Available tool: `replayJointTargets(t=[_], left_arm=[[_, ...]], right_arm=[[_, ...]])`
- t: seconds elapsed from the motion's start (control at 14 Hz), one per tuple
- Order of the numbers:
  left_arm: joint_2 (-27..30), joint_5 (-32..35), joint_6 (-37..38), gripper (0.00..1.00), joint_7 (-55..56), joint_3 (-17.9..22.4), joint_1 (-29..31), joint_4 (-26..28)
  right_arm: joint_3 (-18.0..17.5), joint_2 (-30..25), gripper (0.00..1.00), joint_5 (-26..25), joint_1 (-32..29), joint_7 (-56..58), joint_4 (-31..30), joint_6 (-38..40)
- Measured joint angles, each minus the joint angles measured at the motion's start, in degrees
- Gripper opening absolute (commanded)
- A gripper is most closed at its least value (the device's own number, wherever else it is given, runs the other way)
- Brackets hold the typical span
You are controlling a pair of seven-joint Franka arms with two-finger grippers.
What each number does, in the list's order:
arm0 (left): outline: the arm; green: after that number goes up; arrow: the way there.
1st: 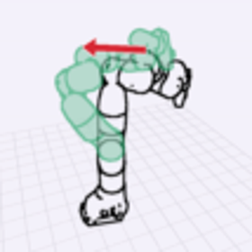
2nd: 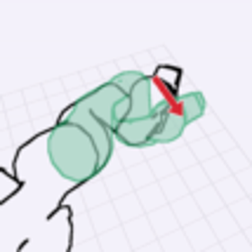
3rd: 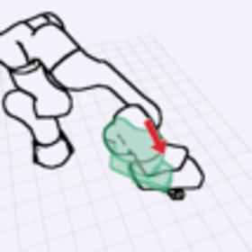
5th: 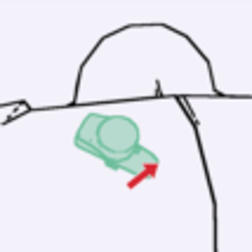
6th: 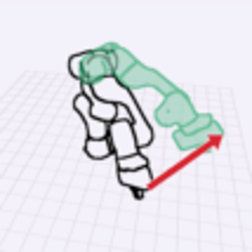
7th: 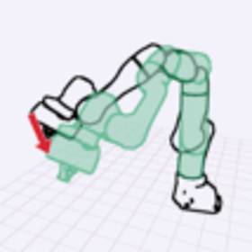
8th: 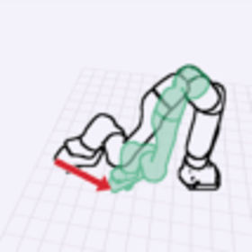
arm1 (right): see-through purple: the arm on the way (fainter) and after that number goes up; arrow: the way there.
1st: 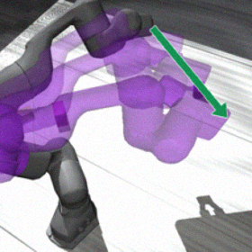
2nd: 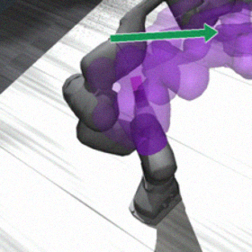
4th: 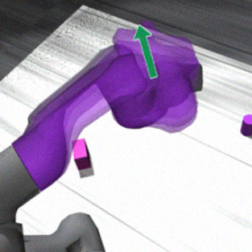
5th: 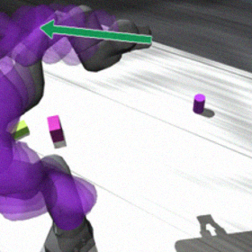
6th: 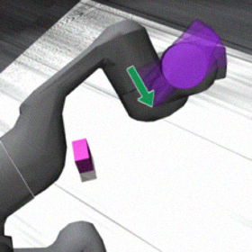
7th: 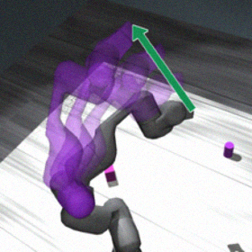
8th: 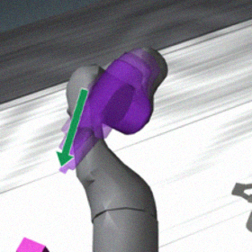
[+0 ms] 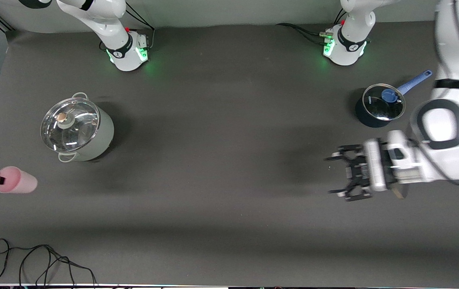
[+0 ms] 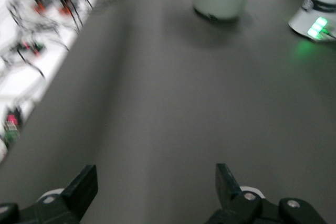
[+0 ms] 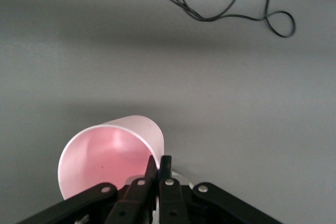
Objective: Transfer pink cup from left to right arm
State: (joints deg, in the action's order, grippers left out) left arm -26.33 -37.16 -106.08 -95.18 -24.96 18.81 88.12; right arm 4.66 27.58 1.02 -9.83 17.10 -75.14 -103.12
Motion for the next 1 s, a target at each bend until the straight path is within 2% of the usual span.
replayJointTargets(t=[0.14, 0.29, 0.71, 1.0], left_arm=[[0.56, 9.81, 7.74, 1.00, 6.41, -0.02, 3.56, -3.13], [0.99, 15.32, 11.71, 1.00, 11.54, 0.04, 6.12, -5.81], [2.59, 32.20, 22.70, 1.00, 34.33, 1.50, 8.35, -15.00], [3.05, 38.76, 28.55, 1.00, 58.36, 1.57, 8.15, -17.34]], right_arm=[[-0.06, 1.83, 0.00, -0.02, 0.15, 1.32, -4.49, -6.21], [-0.47, 5.18, 0.00, -0.02, 0.30, 1.48, -6.69, -10.83], [-0.71, 14.02, 0.00, -0.02, 2.21, 1.48, -6.72, -19.73], [-0.62, 16.15, 0.00, -0.02, 2.05, 1.72, -6.47, -22.50]])
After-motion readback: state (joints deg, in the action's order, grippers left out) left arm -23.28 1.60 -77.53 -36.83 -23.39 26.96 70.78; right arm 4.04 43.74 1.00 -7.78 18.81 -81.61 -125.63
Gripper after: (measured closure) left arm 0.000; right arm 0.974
